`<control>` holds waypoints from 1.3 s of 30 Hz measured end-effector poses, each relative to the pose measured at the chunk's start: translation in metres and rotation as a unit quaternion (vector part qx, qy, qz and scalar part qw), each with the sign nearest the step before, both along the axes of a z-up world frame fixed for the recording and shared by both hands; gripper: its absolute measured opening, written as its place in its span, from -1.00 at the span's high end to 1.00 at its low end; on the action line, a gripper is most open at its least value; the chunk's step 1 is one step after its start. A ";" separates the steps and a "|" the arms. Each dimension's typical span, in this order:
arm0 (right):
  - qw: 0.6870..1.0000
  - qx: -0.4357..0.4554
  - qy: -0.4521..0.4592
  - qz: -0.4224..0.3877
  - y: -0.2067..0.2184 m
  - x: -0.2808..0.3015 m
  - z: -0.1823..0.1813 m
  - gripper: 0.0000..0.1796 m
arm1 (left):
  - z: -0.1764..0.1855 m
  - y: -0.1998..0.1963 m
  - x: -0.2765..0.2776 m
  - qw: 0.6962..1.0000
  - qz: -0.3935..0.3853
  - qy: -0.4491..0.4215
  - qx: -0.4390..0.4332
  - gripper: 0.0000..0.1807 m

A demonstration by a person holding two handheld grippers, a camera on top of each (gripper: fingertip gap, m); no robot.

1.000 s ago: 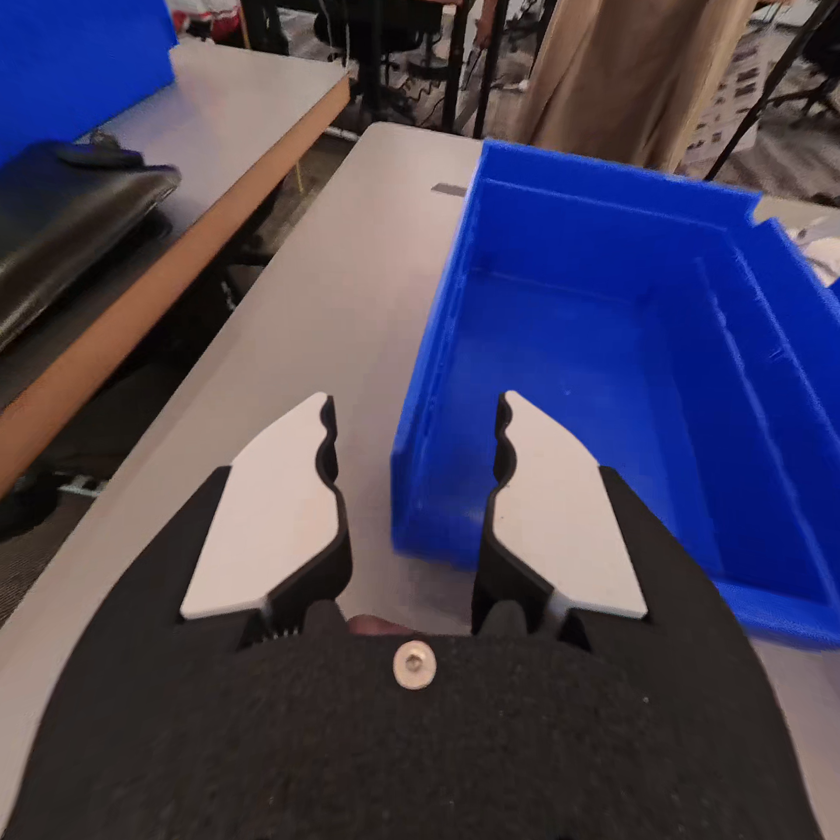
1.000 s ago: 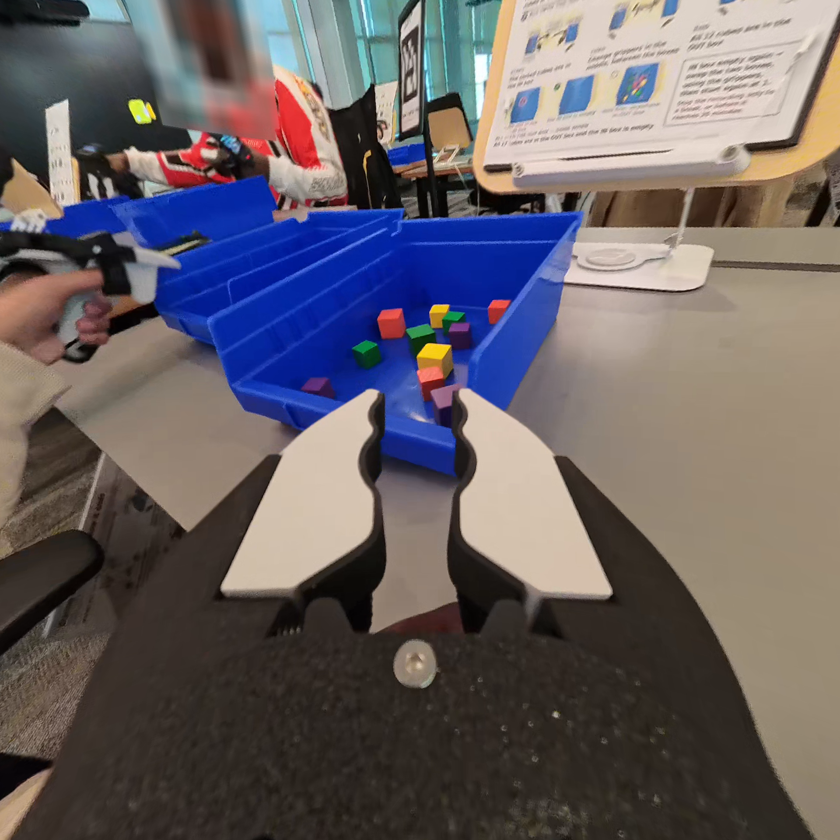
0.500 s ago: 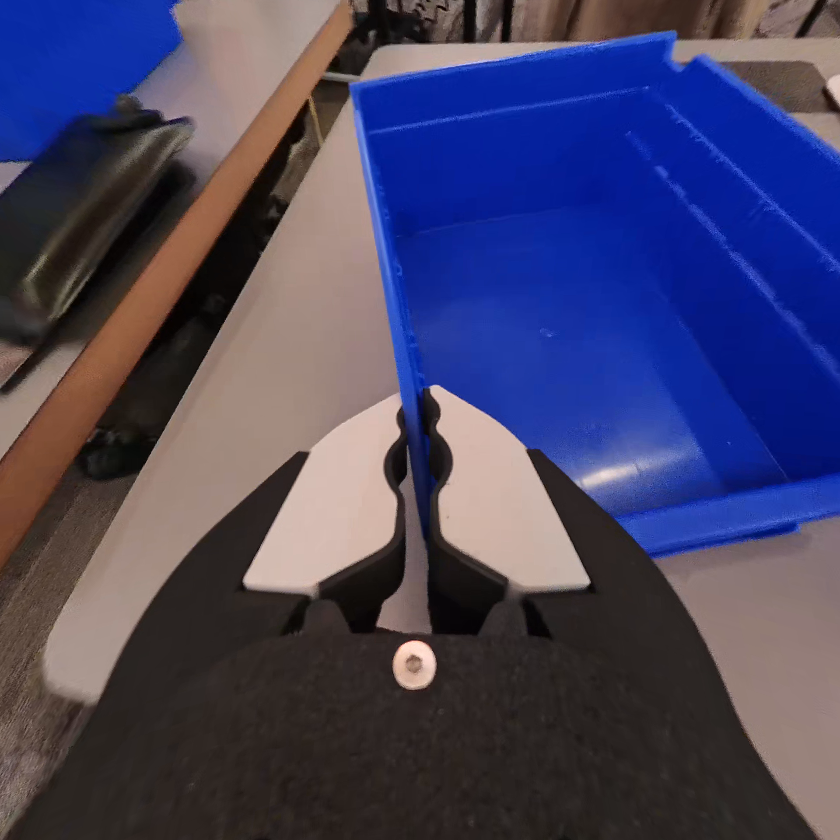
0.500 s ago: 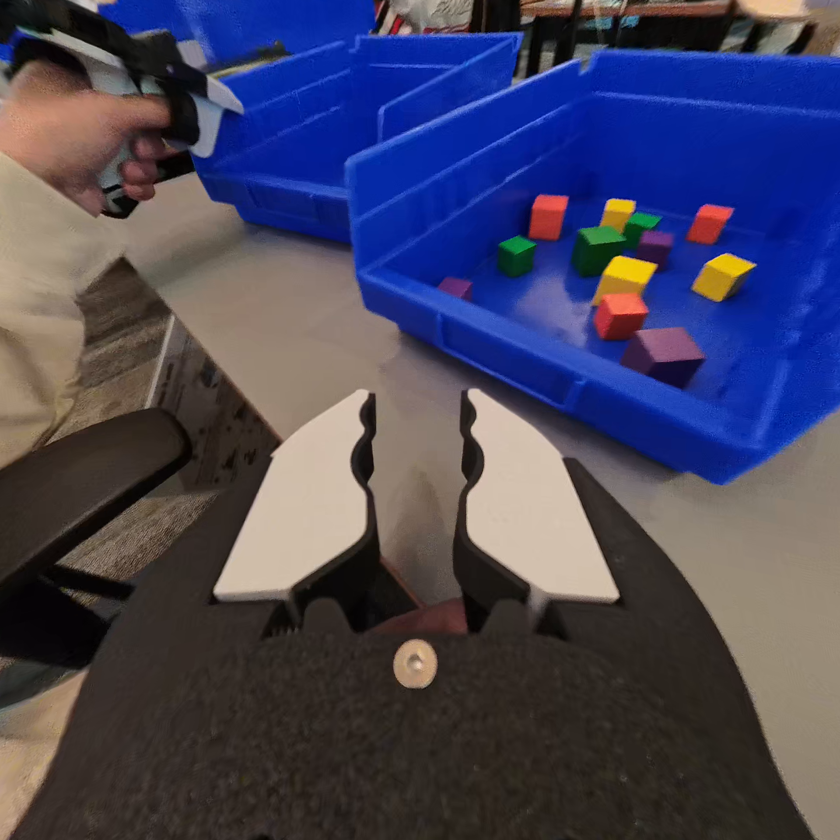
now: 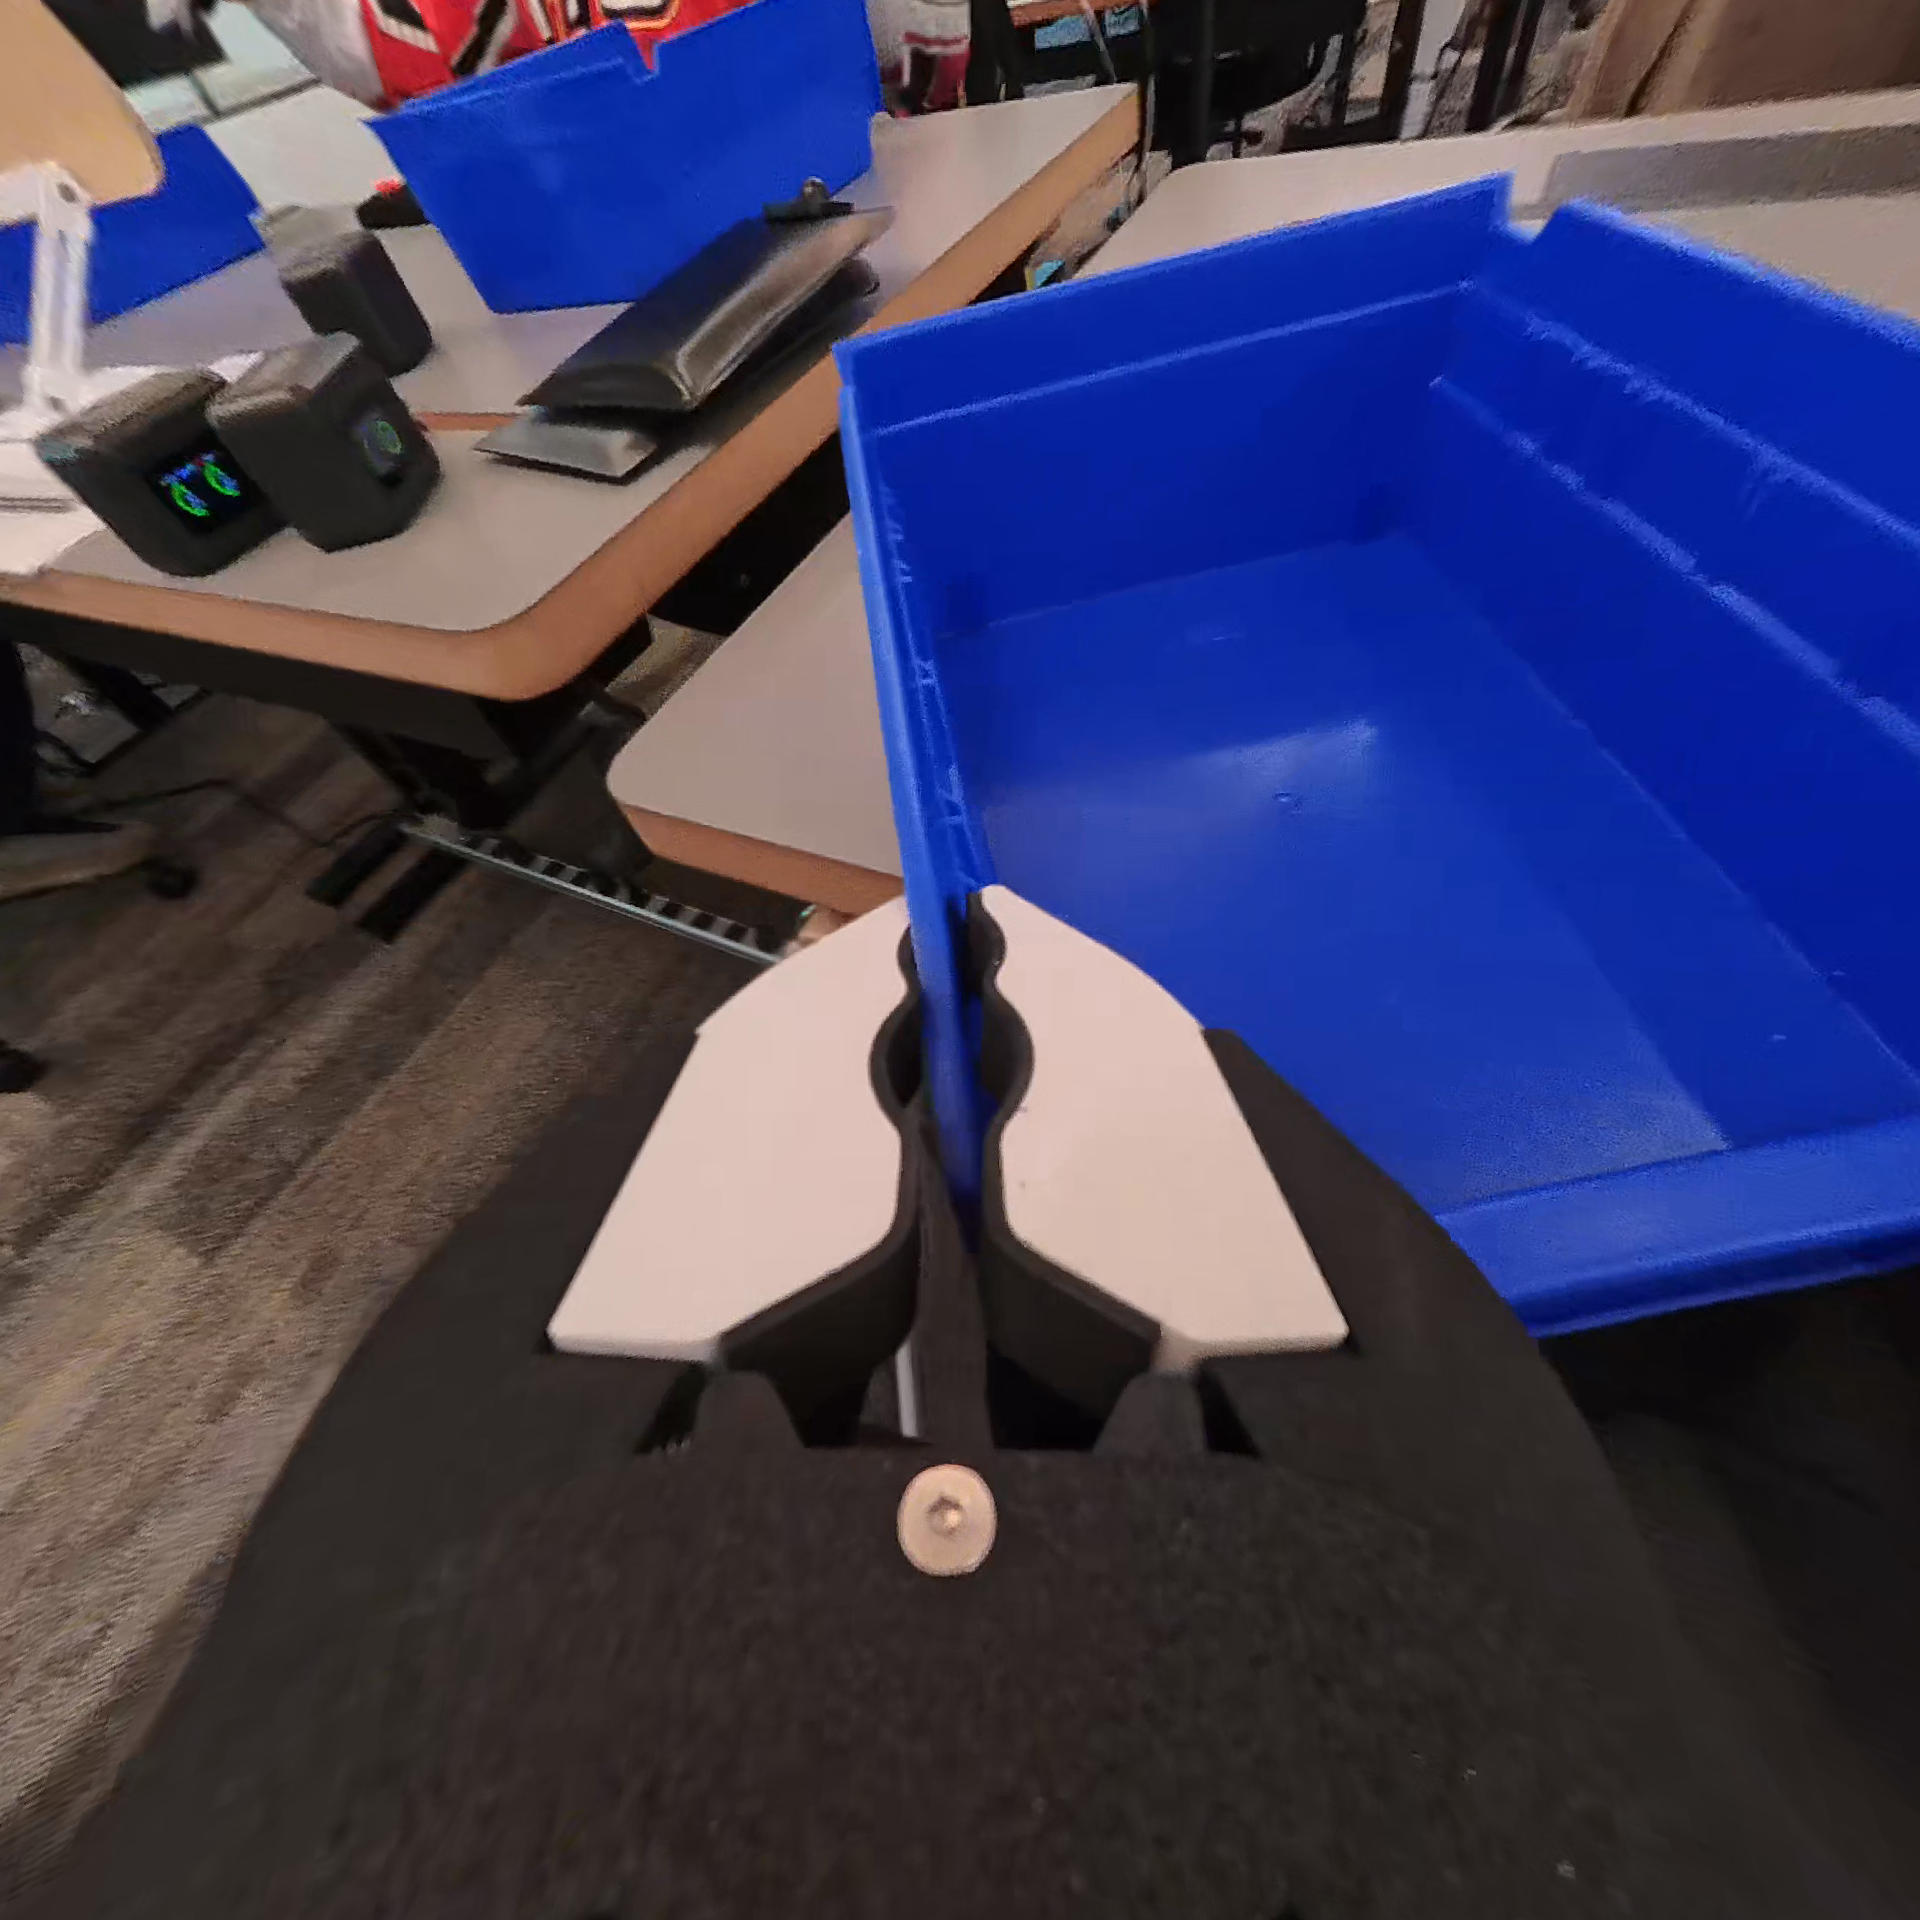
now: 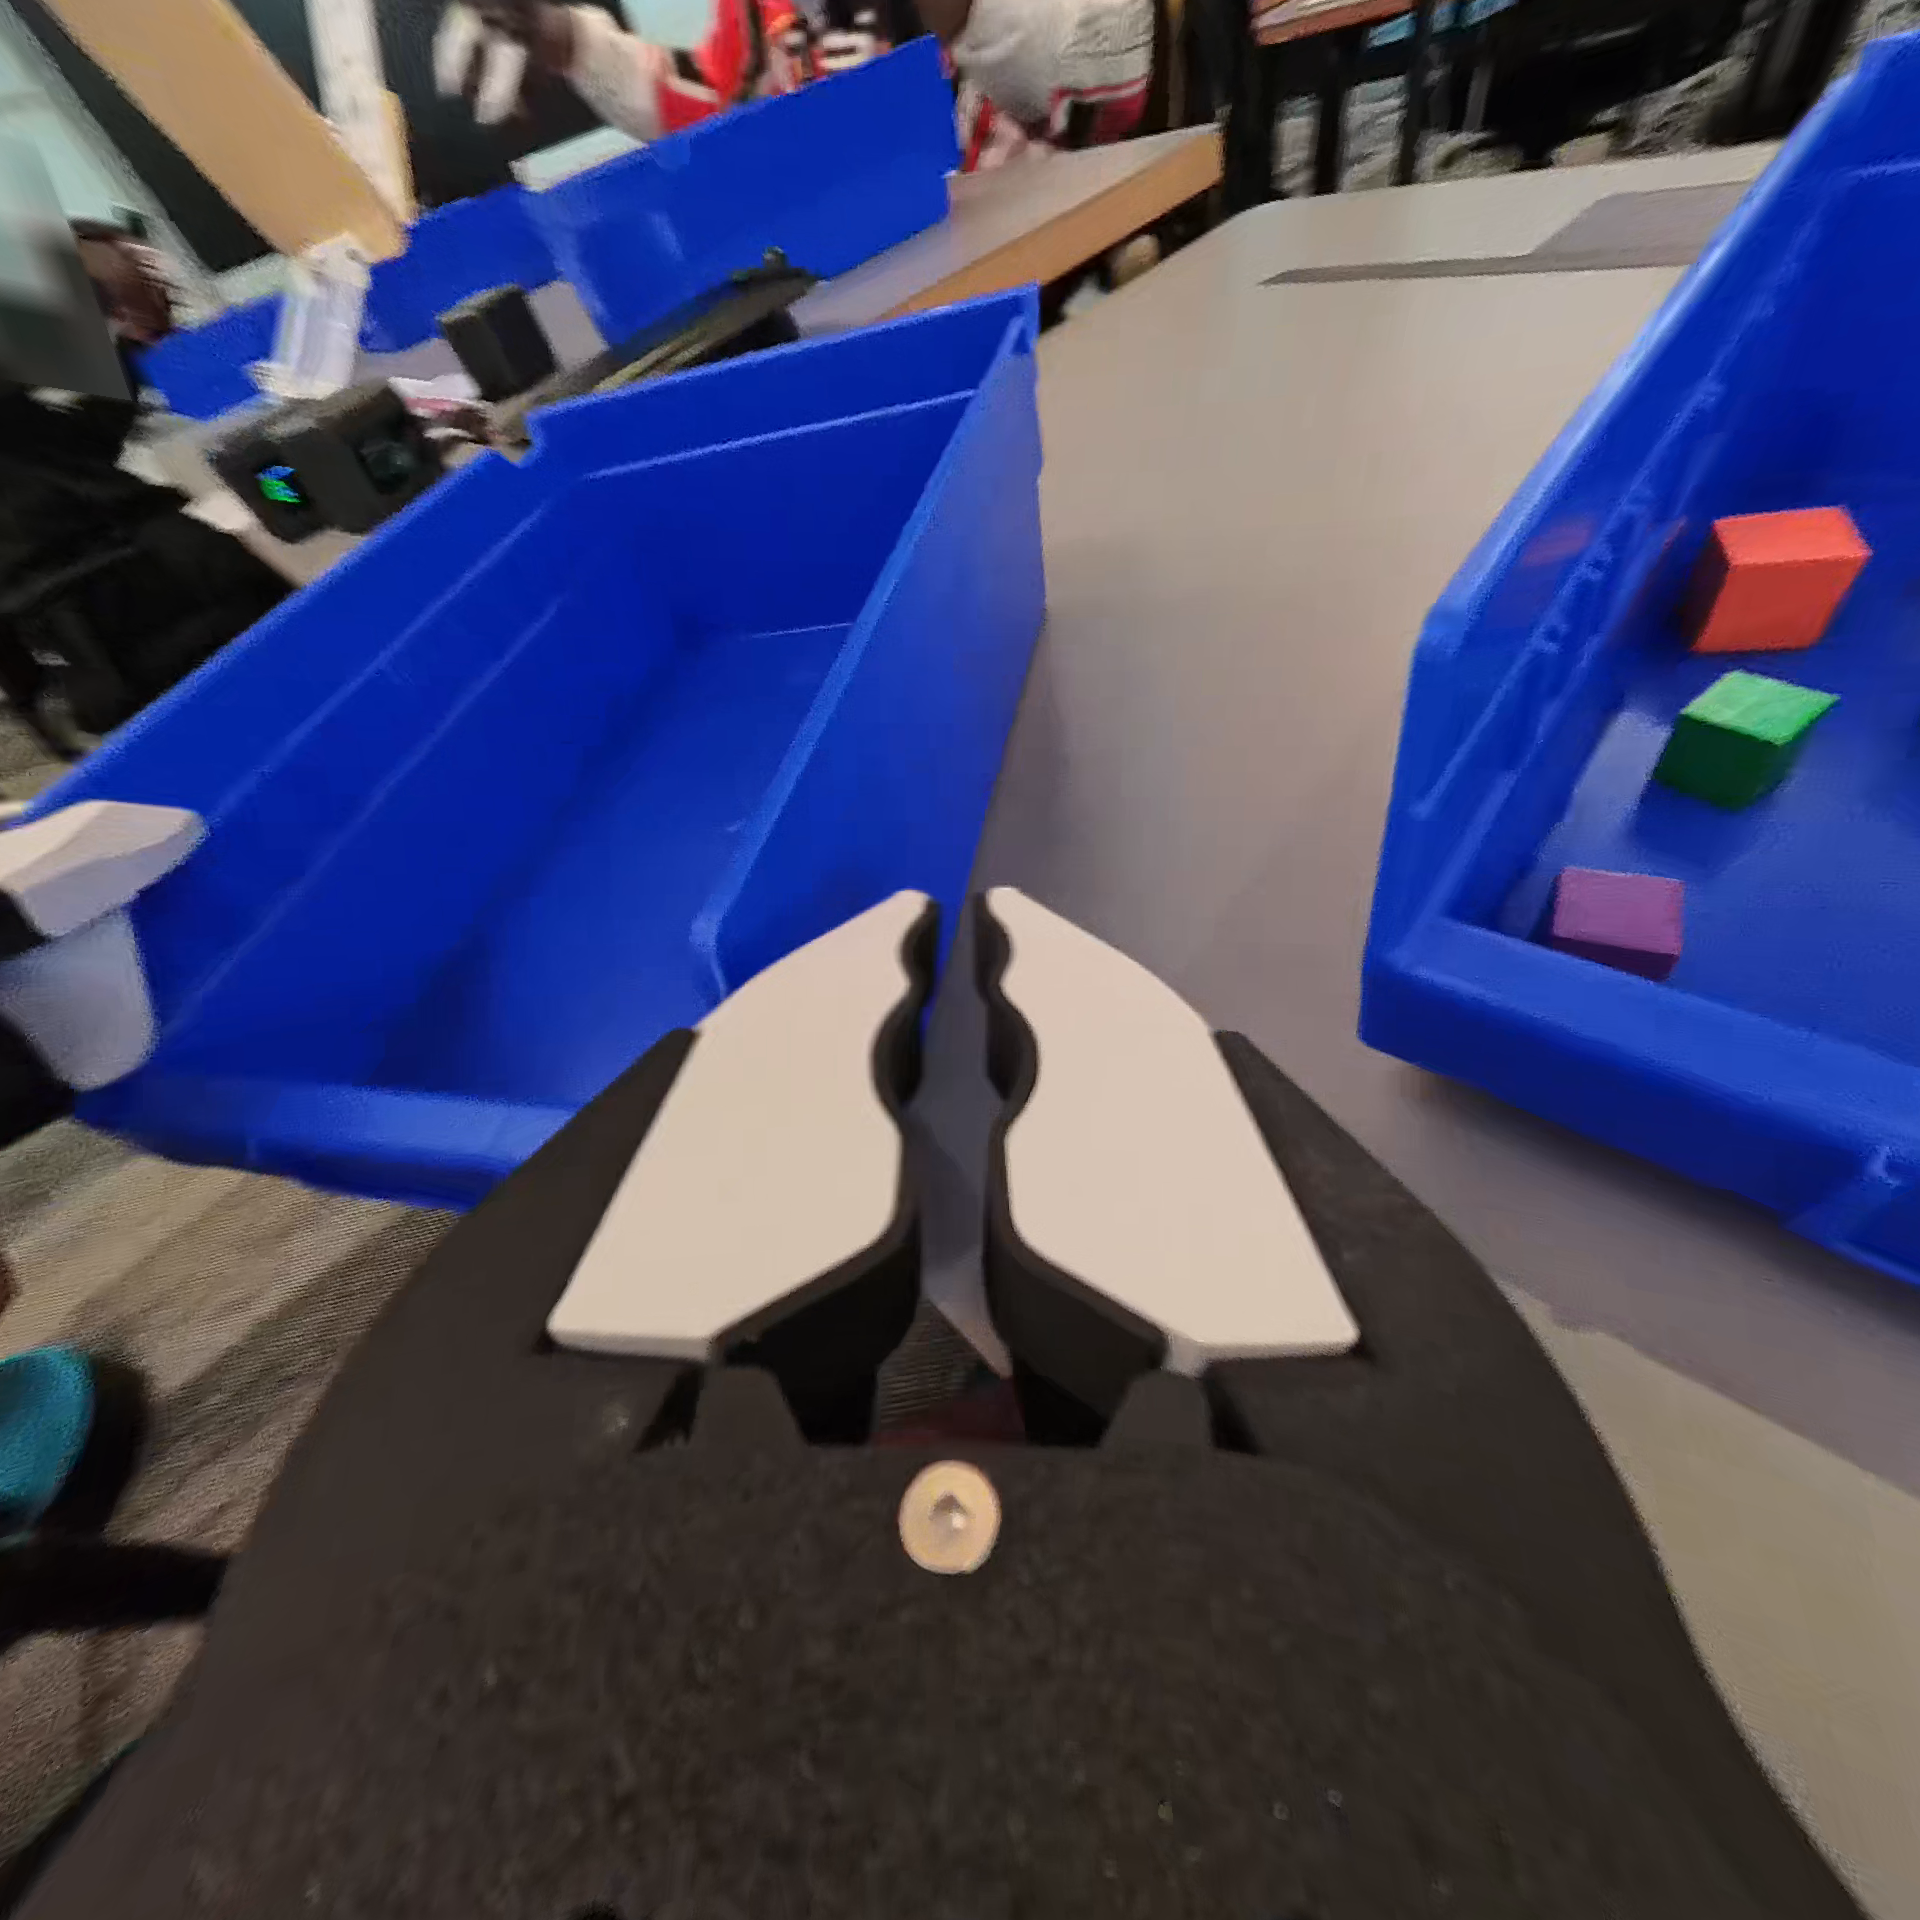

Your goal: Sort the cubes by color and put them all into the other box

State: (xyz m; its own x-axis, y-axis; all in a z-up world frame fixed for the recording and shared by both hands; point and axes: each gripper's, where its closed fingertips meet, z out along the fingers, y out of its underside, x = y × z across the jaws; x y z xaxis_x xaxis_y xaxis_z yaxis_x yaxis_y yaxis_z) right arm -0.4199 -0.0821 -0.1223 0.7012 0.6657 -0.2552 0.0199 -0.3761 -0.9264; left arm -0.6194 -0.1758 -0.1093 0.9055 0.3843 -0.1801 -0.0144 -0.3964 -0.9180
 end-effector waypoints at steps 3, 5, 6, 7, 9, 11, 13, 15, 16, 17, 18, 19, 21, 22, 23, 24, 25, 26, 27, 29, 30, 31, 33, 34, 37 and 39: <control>0.994 0.007 0.103 0.041 -0.014 0.024 0.025 0.66 | -0.001 -0.004 0.000 1.000 -0.007 -0.007 0.001 0.95; 0.989 0.021 0.119 0.079 -0.030 0.027 0.035 0.47 | 0.000 -0.003 0.001 1.000 -0.010 -0.009 -0.002 0.95; 0.992 0.024 0.091 0.090 -0.034 0.021 0.033 0.45 | 0.000 -0.002 0.003 1.000 -0.011 -0.008 -0.002 0.95; 0.995 0.037 0.047 0.083 -0.033 0.015 0.027 0.43 | 0.000 -0.001 0.005 1.000 -0.012 -0.008 -0.001 0.95; 0.994 0.076 -0.015 0.072 -0.025 -0.001 0.019 0.38 | 0.000 0.000 0.012 1.000 -0.017 -0.011 0.006 0.95; 0.994 0.093 -0.042 0.050 -0.015 -0.014 0.010 0.61 | 0.002 0.001 0.022 0.999 -0.030 -0.005 0.021 0.93; 0.995 0.093 -0.021 0.012 -0.006 -0.012 0.015 0.85 | 0.010 -0.004 0.022 0.998 -0.005 0.018 0.053 0.95; 0.993 0.112 -0.027 0.004 -0.005 -0.008 0.024 0.96 | 0.035 -0.014 0.028 0.992 0.006 0.060 0.108 0.95; 0.991 0.133 -0.016 -0.003 -0.008 -0.005 0.035 0.96 | 0.053 -0.019 0.033 0.987 0.016 0.088 0.136 0.96; 0.988 0.157 -0.006 -0.012 -0.011 0.000 0.049 0.97 | 0.072 -0.024 0.040 0.980 0.024 0.107 0.166 0.97; 0.984 0.177 0.005 -0.022 -0.014 0.008 0.066 0.97 | 0.091 -0.025 0.048 0.975 0.023 0.117 0.189 0.97; 0.980 0.193 0.024 -0.033 -0.015 0.018 0.085 0.97 | 0.109 -0.022 0.057 0.972 0.012 0.119 0.204 0.97; 0.973 0.219 0.046 -0.061 -0.011 0.048 0.124 0.97 | 0.144 -0.007 0.082 0.964 -0.029 0.115 0.237 0.97; 0.967 0.235 0.049 -0.081 -0.007 0.067 0.143 0.97 | 0.160 0.007 0.098 0.961 -0.052 0.115 0.248 0.97; 0.962 0.249 0.045 -0.108 -0.002 0.089 0.159 0.97 | 0.176 0.023 0.117 0.956 -0.080 0.115 0.258 0.97; 0.956 0.257 0.041 -0.135 0.005 0.114 0.173 0.96 | 0.191 0.040 0.140 0.951 -0.111 0.114 0.266 0.96; 0.950 0.264 0.038 -0.161 0.012 0.141 0.186 0.96 | 0.204 0.058 0.166 0.945 -0.142 0.114 0.271 0.95; 0.945 0.267 0.028 -0.190 0.021 0.171 0.196 0.96 | 0.215 0.076 0.195 0.939 -0.173 0.115 0.274 0.96; 0.939 0.265 0.015 -0.217 0.030 0.202 0.203 0.97 | 0.224 0.093 0.225 0.934 -0.200 0.114 0.274 0.95; 0.931 0.251 0.004 -0.264 0.044 0.268 0.214 0.97 | 0.233 0.125 0.290 0.925 -0.252 0.097 0.265 0.95; 0.927 0.241 0.002 -0.287 0.050 0.302 0.216 0.97 | 0.234 0.140 0.325 0.921 -0.276 0.089 0.260 0.94; 0.922 0.230 -0.010 -0.312 0.054 0.338 0.216 0.97 | 0.231 0.154 0.361 0.917 -0.299 0.080 0.251 0.95; 0.908 0.203 -0.023 -0.365 0.058 0.411 0.209 0.97 | 0.215 0.179 0.435 0.910 -0.345 0.052 0.223 0.94; 0.902 0.186 -0.032 -0.387 0.058 0.447 0.201 0.96 | 0.201 0.190 0.472 0.907 -0.366 0.034 0.206 0.94; 0.892 0.124 -0.042 -0.433 0.060 0.549 0.163 0.96 | 0.141 0.211 0.577 0.898 -0.414 -0.029 0.144 0.94; 0.883 0.080 -0.061 -0.459 0.065 0.607 0.127 0.96 | 0.100 0.218 0.633 0.898 -0.425 -0.041 0.106 0.93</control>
